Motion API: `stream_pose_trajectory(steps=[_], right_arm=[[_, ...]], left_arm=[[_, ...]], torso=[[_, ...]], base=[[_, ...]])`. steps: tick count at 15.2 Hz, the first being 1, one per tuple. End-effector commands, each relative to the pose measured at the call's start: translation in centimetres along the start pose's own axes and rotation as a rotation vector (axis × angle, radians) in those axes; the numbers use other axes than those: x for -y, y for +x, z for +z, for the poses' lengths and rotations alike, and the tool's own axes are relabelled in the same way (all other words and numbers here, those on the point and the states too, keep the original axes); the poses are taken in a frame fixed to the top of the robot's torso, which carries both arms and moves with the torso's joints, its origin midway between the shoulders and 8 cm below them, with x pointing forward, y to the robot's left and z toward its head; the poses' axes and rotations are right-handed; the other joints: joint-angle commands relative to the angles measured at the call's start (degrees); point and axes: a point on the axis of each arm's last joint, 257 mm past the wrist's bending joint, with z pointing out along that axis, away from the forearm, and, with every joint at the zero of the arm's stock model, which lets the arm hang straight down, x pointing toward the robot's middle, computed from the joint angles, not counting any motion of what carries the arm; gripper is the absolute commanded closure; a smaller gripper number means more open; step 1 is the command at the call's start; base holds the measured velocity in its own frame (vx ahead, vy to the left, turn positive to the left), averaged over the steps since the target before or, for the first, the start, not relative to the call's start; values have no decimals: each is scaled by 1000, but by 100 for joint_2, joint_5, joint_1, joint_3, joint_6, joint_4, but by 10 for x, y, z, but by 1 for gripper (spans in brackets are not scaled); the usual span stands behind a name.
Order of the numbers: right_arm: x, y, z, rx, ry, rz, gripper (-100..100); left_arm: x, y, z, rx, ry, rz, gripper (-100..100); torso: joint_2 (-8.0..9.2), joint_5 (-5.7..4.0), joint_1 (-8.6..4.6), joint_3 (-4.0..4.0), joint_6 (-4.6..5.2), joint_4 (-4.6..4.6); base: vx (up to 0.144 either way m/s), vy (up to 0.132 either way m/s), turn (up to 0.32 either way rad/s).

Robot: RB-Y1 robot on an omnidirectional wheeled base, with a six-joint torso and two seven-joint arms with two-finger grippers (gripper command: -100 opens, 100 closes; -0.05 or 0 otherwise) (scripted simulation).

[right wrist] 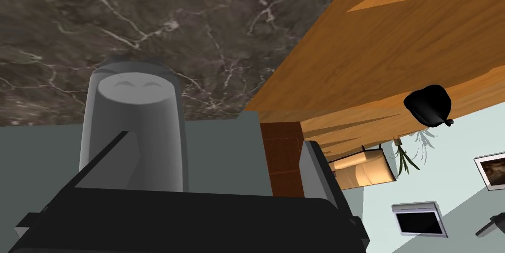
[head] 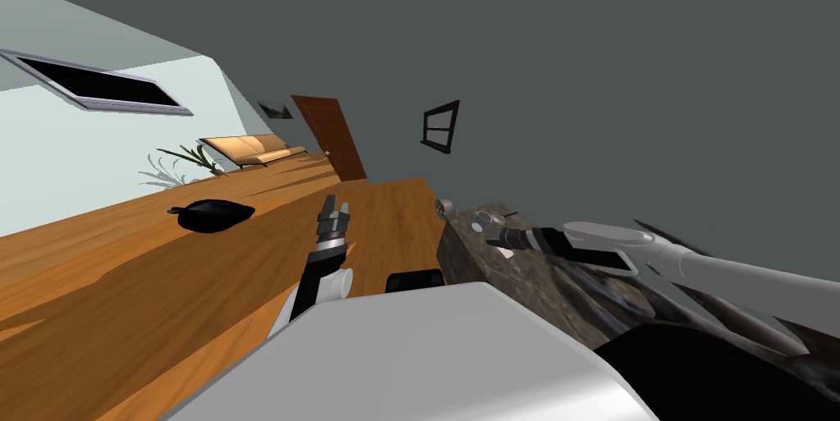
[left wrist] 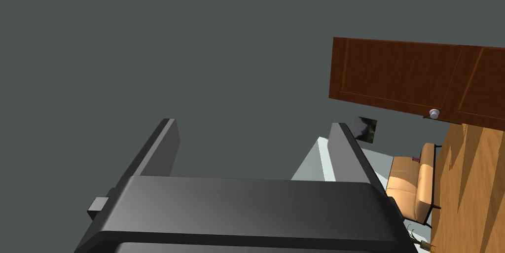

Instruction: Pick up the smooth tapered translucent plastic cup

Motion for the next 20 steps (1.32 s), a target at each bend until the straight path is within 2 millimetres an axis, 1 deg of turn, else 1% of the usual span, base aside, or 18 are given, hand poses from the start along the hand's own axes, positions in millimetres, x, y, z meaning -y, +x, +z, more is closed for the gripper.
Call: stream_pose_trajectory(steps=[1, 2, 3, 5, 6, 7, 8, 10, 11, 13, 14, 15, 19, 20], right_arm=[[6, 3, -6, -48, 8, -33, -100], [6, 2, -6, -51, 8, -37, -100], [12, 7, -11, -91, 18, -60, -100], [14, 5, -13, -106, 18, -75, -100], [20, 8, -18, -148, 27, -101, -100], [21, 7, -19, -158, 27, -111, -100], [26, 11, -23, -189, 34, -128, -100], [27, 8, -24, -206, 35, -146, -100], [32, 9, -29, -246, 40, -174, -100], [33, 8, -30, -251, 40, -179, -100], [38, 8, -34, -292, 45, -210, -100], [36, 15, -33, -303, 38, -200, -100], [37, 15, -34, -303, 41, -200, -100], [37, 10, -34, -297, 43, -205, -100]], left_arm=[[0, 0, 0, 0, 0, 0, 0], [0, 0, 0, 0, 0, 0, 0], [0, 0, 0, 0, 0, 0, 0], [0, 0, 0, 0, 0, 0, 0], [0, 0, 0, 0, 0, 0, 0], [0, 0, 0, 0, 0, 0, 0], [0, 0, 0, 0, 0, 0, 0], [0, 0, 0, 0, 0, 0, 0], [0, 0, 0, 0, 0, 0, 0], [0, 0, 0, 0, 0, 0, 0], [0, 0, 0, 0, 0, 0, 0], [0, 0, 0, 0, 0, 0, 0], [0, 0, 0, 0, 0, 0, 0], [0, 0, 0, 0, 0, 0, 0]], torso=[[0, 0, 0, 0, 0, 0], [0, 0, 0, 0, 0, 0], [1, 0, 1, 0, 2, 0], [-2, 1, 2, -1, 0, 0], [0, 0, 2, 0, 2, 0], [0, 0, 2, 0, 0, 0], [0, 1, 2, 0, 0, 0], [-3, 1, 2, -2, 0, -1], [-1, 0, 2, -1, 2, 0], [-3, 1, 4, -2, 0, -1], [-1, 0, 4, 0, 2, 0], [-2, 1, 4, -1, 0, -1], [6, 0, 5, 4, 4, 2], [8, 0, 5, 5, 4, 2]], base=[[15, -13, 68], [12, -11, 30], [18, -11, 62], [15, -11, 49], [13, -9, 53], [14, -11, 65], [19, -14, 82], [16, -15, 44], [17, -9, 50], [16, -8, 44], [15, -7, 43], [16, -7, 56], [5, -2, 6], [0, 0, 0]])
